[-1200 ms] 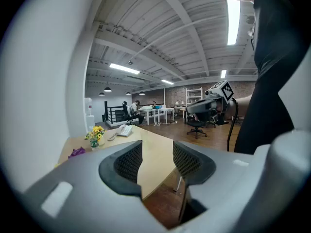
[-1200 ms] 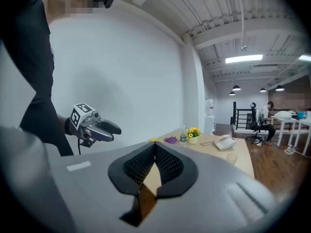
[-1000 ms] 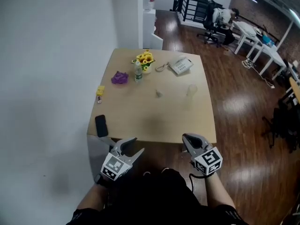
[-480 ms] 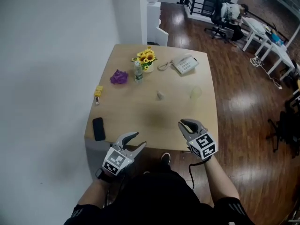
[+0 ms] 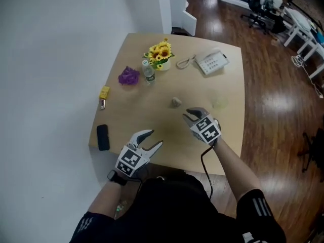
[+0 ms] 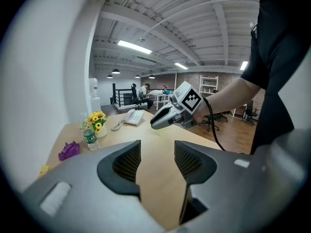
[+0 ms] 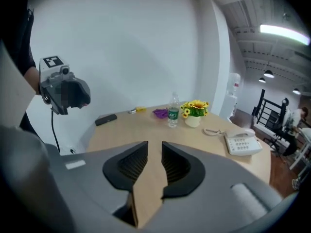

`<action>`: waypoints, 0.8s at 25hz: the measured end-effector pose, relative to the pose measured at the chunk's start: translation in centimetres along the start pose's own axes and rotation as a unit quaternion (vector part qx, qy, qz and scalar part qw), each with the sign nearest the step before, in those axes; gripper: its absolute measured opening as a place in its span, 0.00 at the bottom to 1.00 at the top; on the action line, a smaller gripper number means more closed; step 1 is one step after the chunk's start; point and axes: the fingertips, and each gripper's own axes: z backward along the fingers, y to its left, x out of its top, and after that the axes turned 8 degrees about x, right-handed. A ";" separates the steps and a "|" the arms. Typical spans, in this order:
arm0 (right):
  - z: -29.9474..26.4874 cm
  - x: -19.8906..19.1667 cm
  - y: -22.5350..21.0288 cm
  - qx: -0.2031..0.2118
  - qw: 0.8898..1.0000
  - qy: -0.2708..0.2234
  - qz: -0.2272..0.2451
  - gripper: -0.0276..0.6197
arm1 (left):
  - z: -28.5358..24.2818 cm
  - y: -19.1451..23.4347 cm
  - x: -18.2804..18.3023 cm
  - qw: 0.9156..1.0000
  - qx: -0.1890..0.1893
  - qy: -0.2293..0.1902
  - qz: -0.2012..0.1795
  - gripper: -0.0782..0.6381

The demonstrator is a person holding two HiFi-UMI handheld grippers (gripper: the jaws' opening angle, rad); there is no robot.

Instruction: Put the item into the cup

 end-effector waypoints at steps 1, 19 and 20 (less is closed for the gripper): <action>-1.3 -0.4 -1.2 0.004 1.000 0.013 0.003 0.20 | -1.0 0.4 0.1 1.000 0.003 0.005 0.002 0.40; -15.8 -7.6 -8.8 0.042 0.983 0.178 0.005 0.21 | -8.1 3.3 -3.4 0.996 -0.018 0.067 0.048 0.41; -16.1 -8.0 -8.9 0.042 0.982 0.183 0.005 0.21 | -8.2 3.4 -3.4 0.996 -0.020 0.067 0.048 0.41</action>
